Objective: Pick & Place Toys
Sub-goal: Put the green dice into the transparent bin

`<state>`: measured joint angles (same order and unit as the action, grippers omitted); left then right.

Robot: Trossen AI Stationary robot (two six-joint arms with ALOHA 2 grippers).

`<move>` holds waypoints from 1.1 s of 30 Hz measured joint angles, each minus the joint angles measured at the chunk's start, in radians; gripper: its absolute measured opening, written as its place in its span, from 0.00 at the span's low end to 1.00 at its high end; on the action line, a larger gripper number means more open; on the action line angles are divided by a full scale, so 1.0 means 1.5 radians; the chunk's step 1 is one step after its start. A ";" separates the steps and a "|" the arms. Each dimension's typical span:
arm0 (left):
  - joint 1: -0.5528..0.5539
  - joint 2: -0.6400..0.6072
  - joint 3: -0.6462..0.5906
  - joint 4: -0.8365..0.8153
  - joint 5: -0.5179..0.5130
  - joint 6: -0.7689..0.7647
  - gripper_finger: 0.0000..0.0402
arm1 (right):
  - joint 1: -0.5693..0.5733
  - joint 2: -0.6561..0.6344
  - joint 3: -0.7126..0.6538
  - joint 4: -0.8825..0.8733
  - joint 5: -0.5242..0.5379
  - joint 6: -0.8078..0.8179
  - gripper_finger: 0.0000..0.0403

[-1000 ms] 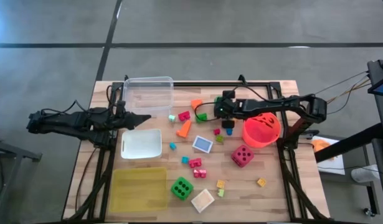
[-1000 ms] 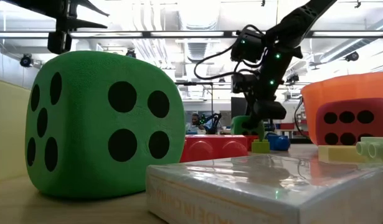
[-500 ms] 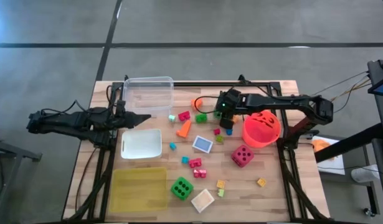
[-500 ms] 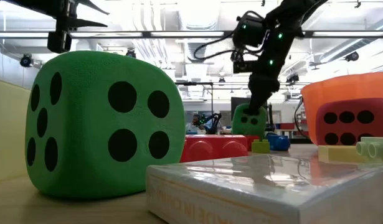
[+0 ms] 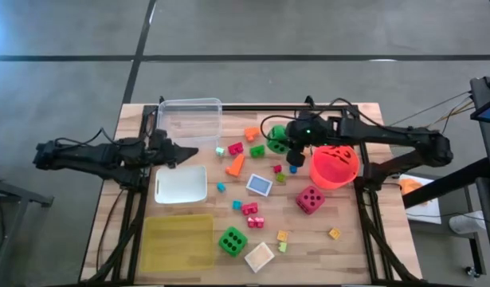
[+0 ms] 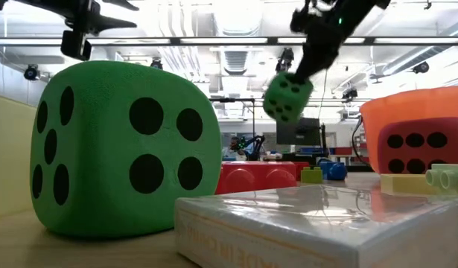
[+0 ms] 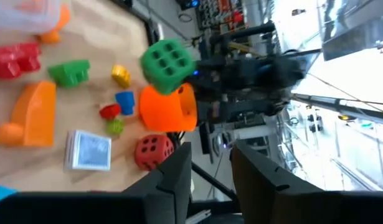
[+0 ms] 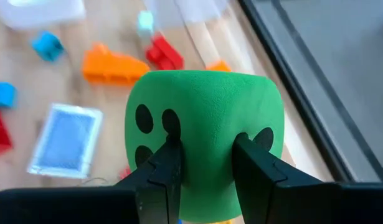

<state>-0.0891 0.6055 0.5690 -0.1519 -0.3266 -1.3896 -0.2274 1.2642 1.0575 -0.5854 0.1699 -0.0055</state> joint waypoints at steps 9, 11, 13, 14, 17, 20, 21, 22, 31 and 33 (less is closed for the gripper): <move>0.001 0.069 0.000 0.006 0.009 -0.117 0.58 | 0.066 0.026 0.088 -0.002 0.003 0.002 0.25; 0.001 0.090 0.000 0.012 0.009 -0.134 0.61 | 0.082 0.049 0.117 -0.001 0.006 -0.004 0.25; 0.001 0.112 0.000 0.031 0.015 -0.146 0.63 | 0.099 0.075 0.146 -0.002 0.005 -0.018 0.24; 0.001 0.124 0.000 0.043 0.018 -0.148 0.63 | 0.109 0.091 0.164 -0.002 0.005 -0.025 0.24; 0.002 0.157 0.000 0.086 0.034 -0.155 0.63 | 0.131 0.136 0.209 -0.004 0.006 -0.037 0.24; 0.004 0.182 0.000 0.125 0.056 -0.157 0.63 | 0.145 0.169 0.246 -0.003 0.013 -0.039 0.24; 0.004 0.188 0.000 0.136 0.061 -0.157 0.63 | 0.149 0.175 0.256 -0.002 0.013 -0.038 0.24; 0.004 0.194 0.000 0.142 0.063 -0.157 0.63 | 0.152 0.181 0.266 0.000 0.013 -0.038 0.24; 0.008 0.243 0.001 0.224 0.064 -0.162 0.63 | 0.174 0.229 0.320 0.021 0.010 -0.045 0.24; 0.009 0.250 0.001 0.238 0.064 -0.161 0.63 | 0.177 0.234 0.320 0.038 0.010 -0.040 0.24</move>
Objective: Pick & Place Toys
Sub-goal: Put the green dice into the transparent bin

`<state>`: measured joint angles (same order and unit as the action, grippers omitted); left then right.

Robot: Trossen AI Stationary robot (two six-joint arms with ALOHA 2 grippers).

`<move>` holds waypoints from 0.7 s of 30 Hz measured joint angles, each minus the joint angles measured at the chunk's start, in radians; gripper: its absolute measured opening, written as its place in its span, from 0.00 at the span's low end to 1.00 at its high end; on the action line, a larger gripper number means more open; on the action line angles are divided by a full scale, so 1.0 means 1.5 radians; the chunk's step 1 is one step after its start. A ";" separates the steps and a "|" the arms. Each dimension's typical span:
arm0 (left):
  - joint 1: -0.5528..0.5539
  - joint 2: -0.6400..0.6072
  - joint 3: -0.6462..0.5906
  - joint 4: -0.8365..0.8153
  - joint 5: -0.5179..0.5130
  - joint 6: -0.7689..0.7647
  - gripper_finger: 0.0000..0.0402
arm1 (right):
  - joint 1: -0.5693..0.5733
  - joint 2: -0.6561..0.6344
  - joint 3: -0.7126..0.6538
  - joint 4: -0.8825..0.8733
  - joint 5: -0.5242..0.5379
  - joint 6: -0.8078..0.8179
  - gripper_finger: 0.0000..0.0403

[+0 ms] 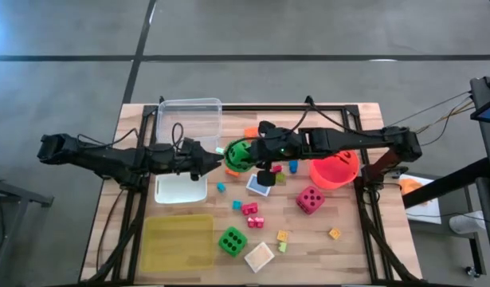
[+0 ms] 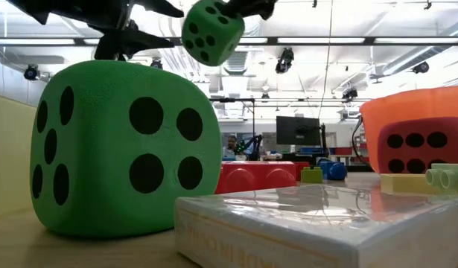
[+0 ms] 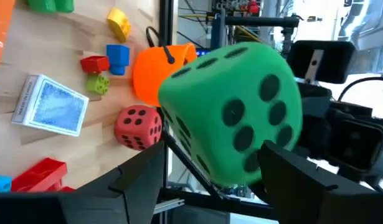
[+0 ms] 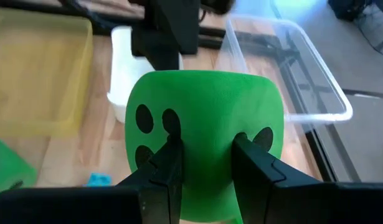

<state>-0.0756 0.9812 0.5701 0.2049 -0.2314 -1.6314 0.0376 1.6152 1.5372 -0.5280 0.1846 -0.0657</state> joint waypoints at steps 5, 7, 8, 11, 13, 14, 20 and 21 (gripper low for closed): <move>0.002 0.018 0.000 0.060 0.000 0.003 0.63 | 0.006 0.002 0.001 0.037 -0.001 0.011 0.22; 0.002 0.022 0.000 0.078 0.000 0.003 0.63 | 0.007 0.000 0.001 0.045 0.001 0.009 0.22; 0.002 0.026 0.000 0.085 0.000 0.002 0.63 | 0.007 -0.001 0.001 0.050 0.001 0.009 0.22; 0.002 0.027 0.000 0.098 -0.003 -0.002 0.63 | 0.007 -0.002 0.001 0.057 0.001 0.009 0.22; 0.004 0.027 0.000 0.103 -0.006 0.005 0.63 | 0.007 0.001 0.001 0.060 0.003 0.008 0.22; 0.004 0.027 0.000 0.105 -0.008 0.008 0.63 | 0.007 0.001 0.001 0.061 0.003 0.008 0.22; 0.004 0.028 0.003 0.126 -0.030 0.056 0.60 | 0.010 0.012 0.000 0.104 0.011 0.003 0.22; 0.004 0.027 0.003 0.132 -0.038 0.072 0.58 | 0.010 0.015 0.001 0.107 0.011 0.000 0.22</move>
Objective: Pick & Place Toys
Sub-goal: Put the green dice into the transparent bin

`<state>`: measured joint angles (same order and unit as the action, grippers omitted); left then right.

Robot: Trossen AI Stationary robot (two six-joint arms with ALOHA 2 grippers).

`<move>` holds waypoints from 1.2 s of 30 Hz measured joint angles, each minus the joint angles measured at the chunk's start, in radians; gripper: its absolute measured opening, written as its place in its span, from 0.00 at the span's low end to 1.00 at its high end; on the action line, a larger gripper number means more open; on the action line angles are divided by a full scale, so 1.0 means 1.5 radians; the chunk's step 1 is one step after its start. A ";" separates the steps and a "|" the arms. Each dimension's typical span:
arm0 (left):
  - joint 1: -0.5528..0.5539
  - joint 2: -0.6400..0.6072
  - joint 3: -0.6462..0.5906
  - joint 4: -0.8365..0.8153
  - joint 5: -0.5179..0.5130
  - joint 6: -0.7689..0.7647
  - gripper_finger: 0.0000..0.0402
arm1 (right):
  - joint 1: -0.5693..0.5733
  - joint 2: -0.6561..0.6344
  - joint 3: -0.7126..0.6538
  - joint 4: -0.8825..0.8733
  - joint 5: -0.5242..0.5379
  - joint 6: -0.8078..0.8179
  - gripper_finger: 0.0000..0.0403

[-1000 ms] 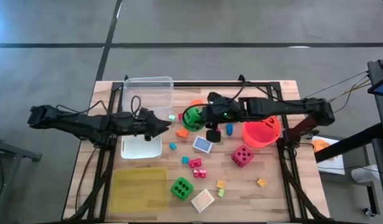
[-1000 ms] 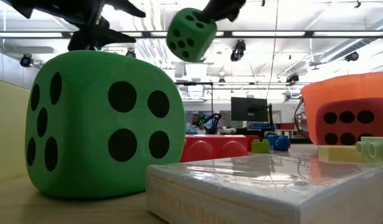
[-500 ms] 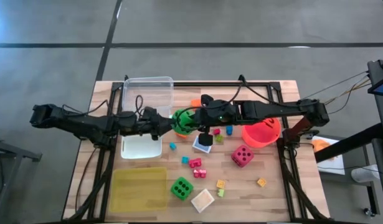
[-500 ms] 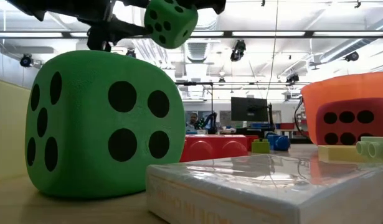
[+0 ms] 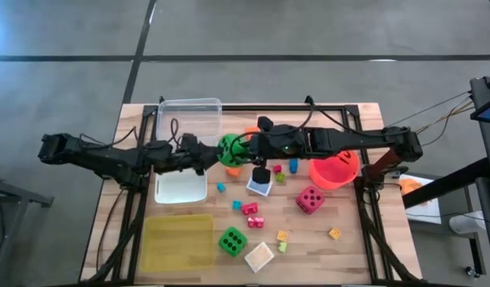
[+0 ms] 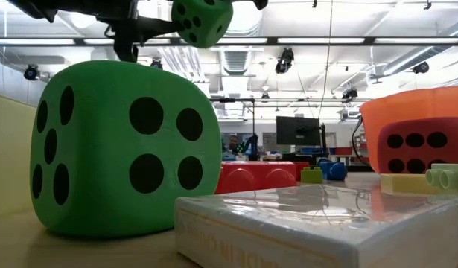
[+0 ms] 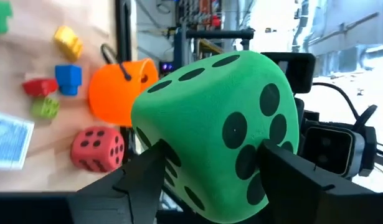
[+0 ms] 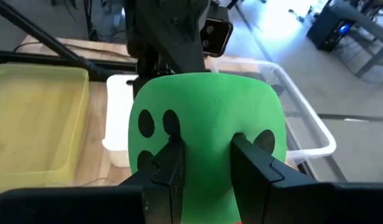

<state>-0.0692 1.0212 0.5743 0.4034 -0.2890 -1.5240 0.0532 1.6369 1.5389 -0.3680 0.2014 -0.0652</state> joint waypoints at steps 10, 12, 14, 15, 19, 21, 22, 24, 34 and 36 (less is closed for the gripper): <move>-0.001 0.001 0.000 0.054 -0.042 0.080 0.22 | 0.001 0.006 0.002 0.026 0.003 -0.014 0.23; -0.001 0.000 0.000 0.059 -0.042 0.092 0.22 | 0.001 0.005 0.002 0.031 -0.001 -0.025 0.25; -0.001 0.001 -0.003 0.071 -0.041 0.099 0.22 | 0.001 0.003 0.004 0.032 -0.005 -0.028 0.30; -0.001 0.001 -0.004 0.075 -0.041 0.101 0.22 | 0.001 0.003 0.005 0.033 -0.007 -0.027 0.32; -0.001 -0.001 -0.004 0.080 -0.037 0.104 0.22 | 0.002 0.002 0.011 0.036 -0.012 -0.023 0.47; -0.001 -0.002 -0.004 0.077 -0.037 0.103 0.22 | 0.002 0.002 0.013 0.031 -0.013 -0.024 0.54; -0.001 -0.002 -0.004 0.077 -0.037 0.101 0.22 | 0.002 0.003 0.014 0.028 -0.013 -0.025 0.58; -0.001 -0.003 -0.004 0.077 -0.037 0.100 0.22 | 0.002 0.003 0.014 0.028 -0.015 -0.030 0.66; -0.001 -0.013 -0.004 0.076 -0.035 0.094 0.21 | 0.005 -0.021 0.013 0.026 0.040 -0.024 0.91; -0.001 -0.020 -0.003 0.079 -0.030 0.096 0.19 | 0.005 -0.032 0.013 0.025 0.046 -0.023 0.92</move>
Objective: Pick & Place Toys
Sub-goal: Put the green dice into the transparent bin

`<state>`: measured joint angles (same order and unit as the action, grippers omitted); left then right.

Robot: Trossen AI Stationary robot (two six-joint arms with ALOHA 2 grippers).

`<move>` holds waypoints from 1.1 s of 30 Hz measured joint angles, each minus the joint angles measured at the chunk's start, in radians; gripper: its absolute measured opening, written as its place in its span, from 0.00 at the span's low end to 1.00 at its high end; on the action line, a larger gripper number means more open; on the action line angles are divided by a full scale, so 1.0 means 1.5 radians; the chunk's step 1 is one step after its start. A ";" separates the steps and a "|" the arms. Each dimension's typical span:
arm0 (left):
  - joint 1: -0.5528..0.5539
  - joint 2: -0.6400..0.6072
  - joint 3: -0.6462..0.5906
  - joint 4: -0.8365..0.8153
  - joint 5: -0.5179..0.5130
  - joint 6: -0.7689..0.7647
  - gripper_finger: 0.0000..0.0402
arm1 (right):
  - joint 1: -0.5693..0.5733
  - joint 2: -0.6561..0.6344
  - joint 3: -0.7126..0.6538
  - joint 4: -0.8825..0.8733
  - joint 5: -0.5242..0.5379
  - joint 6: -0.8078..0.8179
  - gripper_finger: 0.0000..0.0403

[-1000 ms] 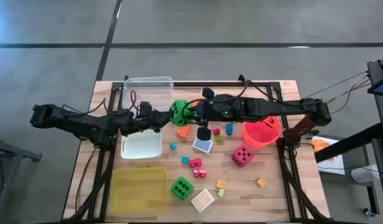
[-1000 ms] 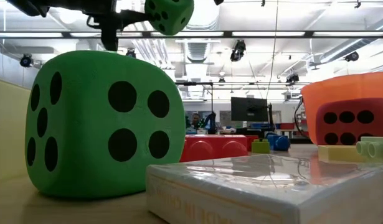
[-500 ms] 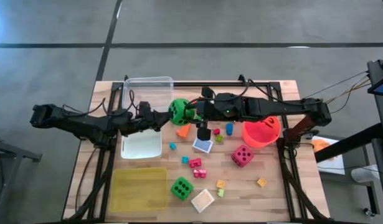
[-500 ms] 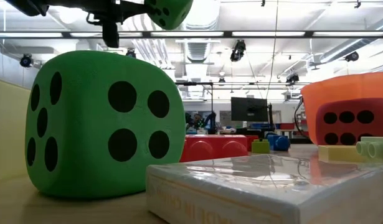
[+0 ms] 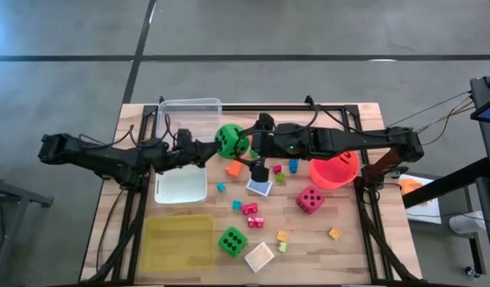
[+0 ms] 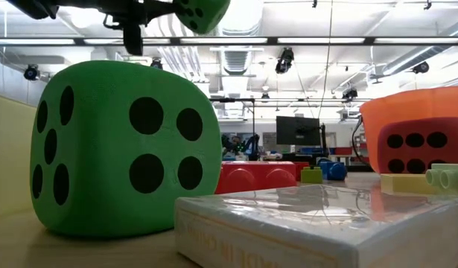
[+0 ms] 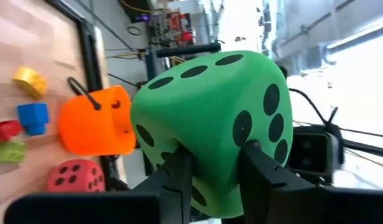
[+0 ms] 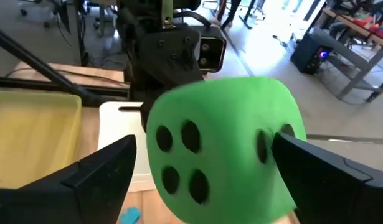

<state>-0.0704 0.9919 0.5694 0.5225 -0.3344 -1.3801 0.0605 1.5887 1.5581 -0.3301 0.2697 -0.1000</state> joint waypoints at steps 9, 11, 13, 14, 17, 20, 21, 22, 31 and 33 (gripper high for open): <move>0.000 -0.057 0.001 -0.051 0.000 0.033 0.17 | -0.002 -0.034 -0.001 -0.012 0.043 0.012 0.92; 0.000 -0.077 0.002 -0.094 0.002 0.033 0.17 | -0.002 -0.039 -0.001 -0.023 0.046 0.020 0.92; 0.000 -0.098 0.002 -0.148 0.009 0.033 0.17 | -0.002 -0.045 -0.001 -0.031 0.055 0.027 0.92; 0.000 -0.109 0.003 -0.172 0.009 0.032 0.16 | -0.002 -0.047 -0.001 -0.039 0.062 0.028 0.92; -0.001 -0.145 0.010 -0.250 0.011 0.032 0.15 | -0.002 -0.053 -0.001 -0.060 0.065 0.032 0.92; -0.001 -0.174 0.029 -0.345 0.015 0.033 0.15 | -0.003 -0.054 -0.001 -0.085 0.065 0.047 0.92; -0.001 -0.181 0.040 -0.376 0.019 0.032 0.15 | -0.003 -0.054 -0.001 -0.094 0.065 0.051 0.92; -0.001 -0.187 0.055 -0.412 0.023 0.033 0.14 | -0.003 -0.054 -0.001 -0.102 0.067 0.053 0.92; -0.001 -0.170 0.245 -0.777 0.019 0.088 0.14 | -0.004 -0.055 -0.001 -0.124 0.085 0.082 0.92; -0.001 -0.157 0.283 -0.846 -0.001 0.092 0.14 | -0.004 -0.058 0.000 -0.127 0.085 0.084 0.92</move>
<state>-0.0711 0.7560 0.9946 -0.7461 -0.3360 -1.2417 0.0540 1.5022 1.5578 -0.5202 0.3965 0.0264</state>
